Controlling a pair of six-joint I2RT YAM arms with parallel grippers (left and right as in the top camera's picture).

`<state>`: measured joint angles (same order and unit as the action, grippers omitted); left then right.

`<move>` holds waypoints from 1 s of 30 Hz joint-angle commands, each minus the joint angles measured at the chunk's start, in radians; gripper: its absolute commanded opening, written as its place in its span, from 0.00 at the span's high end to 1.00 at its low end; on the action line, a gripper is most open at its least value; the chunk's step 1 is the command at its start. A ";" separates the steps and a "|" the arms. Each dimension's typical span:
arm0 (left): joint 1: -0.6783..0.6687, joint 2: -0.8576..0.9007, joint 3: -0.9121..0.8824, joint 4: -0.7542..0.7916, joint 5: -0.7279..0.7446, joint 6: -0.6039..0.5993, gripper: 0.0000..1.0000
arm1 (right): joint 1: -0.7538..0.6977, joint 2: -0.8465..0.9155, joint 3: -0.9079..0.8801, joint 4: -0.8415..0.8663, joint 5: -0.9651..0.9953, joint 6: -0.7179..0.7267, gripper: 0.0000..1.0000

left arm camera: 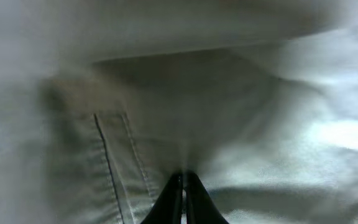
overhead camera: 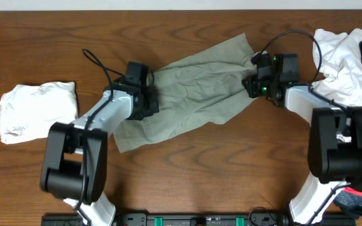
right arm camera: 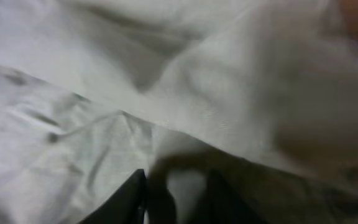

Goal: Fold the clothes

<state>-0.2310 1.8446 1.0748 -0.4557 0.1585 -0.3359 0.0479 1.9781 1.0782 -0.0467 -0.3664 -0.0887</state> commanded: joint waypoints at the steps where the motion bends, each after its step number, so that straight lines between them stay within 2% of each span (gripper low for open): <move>1: 0.000 0.074 -0.006 -0.003 0.006 0.016 0.94 | 0.008 0.067 0.007 -0.012 0.000 0.029 0.71; 4: 0.000 0.114 -0.006 -0.004 0.006 0.017 0.94 | 0.005 0.079 0.007 -0.077 0.042 0.048 0.79; 10: 0.008 0.128 -0.006 -0.012 0.005 0.029 0.93 | -0.008 0.079 0.007 -0.383 0.144 0.100 0.94; 12: 0.018 0.127 -0.006 -0.053 0.006 0.056 0.83 | -0.012 0.079 0.007 -0.470 0.161 0.108 0.97; 14: 0.030 0.127 -0.006 -0.124 0.005 0.129 0.77 | -0.015 0.079 0.007 -0.552 0.173 0.111 0.99; 19: 0.066 0.127 -0.006 -0.251 -0.074 0.148 0.78 | -0.014 0.079 0.004 -0.730 0.176 0.181 0.99; 25: 0.108 0.127 -0.005 -0.263 -0.119 0.149 0.78 | -0.015 0.051 0.018 -0.722 0.176 0.157 0.98; 30: 0.113 0.127 -0.005 -0.253 -0.117 0.153 0.78 | -0.019 -0.069 0.084 -0.728 0.175 0.151 0.93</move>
<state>-0.1577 1.8904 1.1378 -0.6880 0.2001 -0.2035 0.0425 1.9373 1.1656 -0.7624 -0.3328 0.0620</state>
